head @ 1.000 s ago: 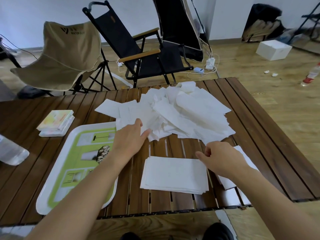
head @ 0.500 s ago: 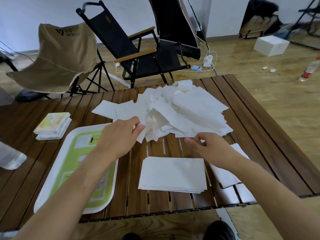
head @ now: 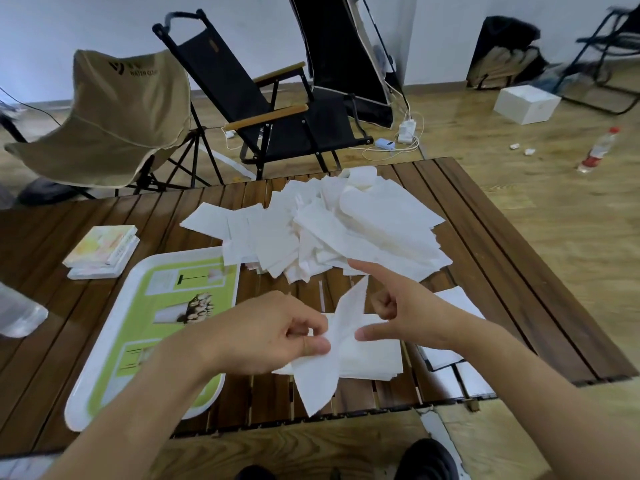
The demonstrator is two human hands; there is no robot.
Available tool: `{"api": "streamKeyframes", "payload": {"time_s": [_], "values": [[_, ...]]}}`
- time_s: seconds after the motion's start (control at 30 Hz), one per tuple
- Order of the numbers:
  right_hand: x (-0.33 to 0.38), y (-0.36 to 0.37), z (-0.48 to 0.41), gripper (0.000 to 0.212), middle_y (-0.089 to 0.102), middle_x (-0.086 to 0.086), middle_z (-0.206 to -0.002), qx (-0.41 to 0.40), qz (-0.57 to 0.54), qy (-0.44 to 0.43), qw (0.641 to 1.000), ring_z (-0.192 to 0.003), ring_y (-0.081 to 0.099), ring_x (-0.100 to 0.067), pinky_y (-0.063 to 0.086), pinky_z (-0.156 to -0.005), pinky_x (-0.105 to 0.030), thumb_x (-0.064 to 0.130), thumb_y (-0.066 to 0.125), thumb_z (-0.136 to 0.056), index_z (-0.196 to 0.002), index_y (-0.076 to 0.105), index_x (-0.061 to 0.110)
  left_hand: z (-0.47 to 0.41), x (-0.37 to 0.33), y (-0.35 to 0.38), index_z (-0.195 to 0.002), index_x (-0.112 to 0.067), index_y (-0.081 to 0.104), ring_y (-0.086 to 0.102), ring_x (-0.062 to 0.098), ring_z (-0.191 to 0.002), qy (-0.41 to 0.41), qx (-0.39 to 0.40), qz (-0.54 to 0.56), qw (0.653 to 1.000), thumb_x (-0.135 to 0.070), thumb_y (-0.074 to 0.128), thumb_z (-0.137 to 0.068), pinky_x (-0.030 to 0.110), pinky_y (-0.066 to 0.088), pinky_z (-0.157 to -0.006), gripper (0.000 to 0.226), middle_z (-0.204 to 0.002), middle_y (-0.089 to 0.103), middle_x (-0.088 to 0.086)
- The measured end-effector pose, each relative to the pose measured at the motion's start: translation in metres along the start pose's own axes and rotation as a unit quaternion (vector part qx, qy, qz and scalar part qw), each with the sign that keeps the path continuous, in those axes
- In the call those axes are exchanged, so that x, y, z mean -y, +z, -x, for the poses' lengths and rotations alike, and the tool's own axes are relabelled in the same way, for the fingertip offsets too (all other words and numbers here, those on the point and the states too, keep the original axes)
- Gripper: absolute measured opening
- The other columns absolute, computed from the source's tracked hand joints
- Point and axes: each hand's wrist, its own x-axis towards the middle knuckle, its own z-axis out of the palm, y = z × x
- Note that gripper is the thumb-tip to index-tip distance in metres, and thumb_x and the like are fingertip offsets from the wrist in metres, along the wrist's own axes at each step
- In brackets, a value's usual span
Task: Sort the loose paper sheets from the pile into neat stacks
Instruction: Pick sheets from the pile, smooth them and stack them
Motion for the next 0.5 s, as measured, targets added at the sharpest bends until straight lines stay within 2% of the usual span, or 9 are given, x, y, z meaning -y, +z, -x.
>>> {"api": "streamKeyframes", "payload": {"time_s": [0.07, 0.13, 0.17, 0.23, 0.33, 0.43, 0.5], "values": [[0.004, 0.0, -0.002, 0.08, 0.04, 0.007, -0.06, 0.005, 0.034, -0.02, 0.999, -0.056, 0.038, -0.006, 0.041, -0.061, -0.019, 0.029, 0.085, -0.081, -0.145, 0.042, 0.05, -0.001, 0.002, 0.004, -0.067, -0.03, 0.047, 0.036, 0.01, -0.057, -0.001, 0.007, -0.042, 0.999, -0.046, 0.059, -0.1, 0.032, 0.031, -0.06, 0.039, -0.06, 0.039, -0.002], [0.005, -0.001, -0.005, 0.034, 0.039, 0.01, -0.056, 0.003, 0.054, -0.012, 0.998, -0.052, 0.035, -0.006, 0.037, -0.058, -0.021, 0.033, 0.082, -0.084, -0.111, 0.067, 0.045, -0.003, 0.006, 0.006, -0.072, -0.032, 0.055, 0.041, 0.01, -0.056, -0.014, 0.001, -0.073, 0.997, -0.051, 0.059, -0.098, 0.031, 0.033, -0.059, 0.033, -0.058, 0.045, -0.007], [0.005, -0.002, -0.005, 0.012, 0.038, 0.011, -0.054, 0.004, 0.066, -0.001, 0.998, -0.051, 0.035, -0.006, 0.034, -0.057, -0.021, 0.037, 0.08, -0.085, -0.091, 0.07, 0.041, -0.003, 0.01, 0.006, -0.074, -0.033, 0.058, 0.043, 0.008, -0.056, -0.023, -0.008, -0.075, 0.997, -0.053, 0.06, -0.097, 0.03, 0.034, -0.06, 0.03, -0.058, 0.047, -0.01], [0.002, -0.006, -0.002, 0.023, 0.038, 0.011, -0.053, 0.024, 0.08, 0.018, 0.996, -0.049, 0.034, -0.006, 0.031, -0.055, -0.02, 0.044, 0.077, -0.086, -0.07, 0.068, 0.029, -0.001, 0.021, 0.004, -0.074, -0.036, 0.06, 0.044, 0.006, -0.056, -0.045, -0.034, -0.07, 0.996, -0.058, 0.061, -0.094, 0.029, 0.037, -0.062, 0.03, -0.057, 0.048, -0.012], [0.0, -0.015, 0.004, 0.042, 0.041, 0.0, -0.058, 0.052, 0.042, 0.03, 0.997, -0.052, 0.036, -0.011, 0.03, -0.052, -0.019, 0.052, 0.073, -0.086, -0.074, 0.07, 0.011, -0.002, 0.038, -0.001, -0.069, -0.033, 0.057, 0.043, 0.005, -0.056, -0.066, -0.067, -0.069, 0.993, -0.059, 0.061, -0.093, 0.028, 0.036, -0.061, 0.036, -0.056, 0.046, -0.012], [-0.001, -0.021, 0.007, 0.06, 0.04, -0.008, -0.063, 0.064, 0.023, 0.069, 0.995, -0.053, 0.035, -0.014, 0.03, -0.051, -0.017, 0.06, 0.071, -0.081, -0.065, 0.058, 0.004, -0.015, 0.054, -0.001, -0.066, -0.025, 0.055, 0.04, 0.005, -0.052, -0.081, -0.095, -0.04, 0.991, -0.06, 0.061, -0.092, 0.034, 0.042, -0.061, 0.044, -0.051, 0.043, -0.013], [-0.008, -0.02, 0.004, 0.057, 0.037, -0.007, -0.062, 0.049, 0.029, 0.116, 0.992, -0.048, 0.031, -0.01, 0.028, -0.048, -0.013, 0.058, 0.071, -0.083, -0.061, 0.052, 0.009, -0.027, 0.063, 0.001, -0.062, -0.024, 0.052, 0.041, 0.005, -0.051, -0.091, -0.113, -0.038, 0.989, -0.063, 0.06, -0.092, 0.038, 0.047, -0.063, 0.049, -0.052, 0.044, -0.011]]}}
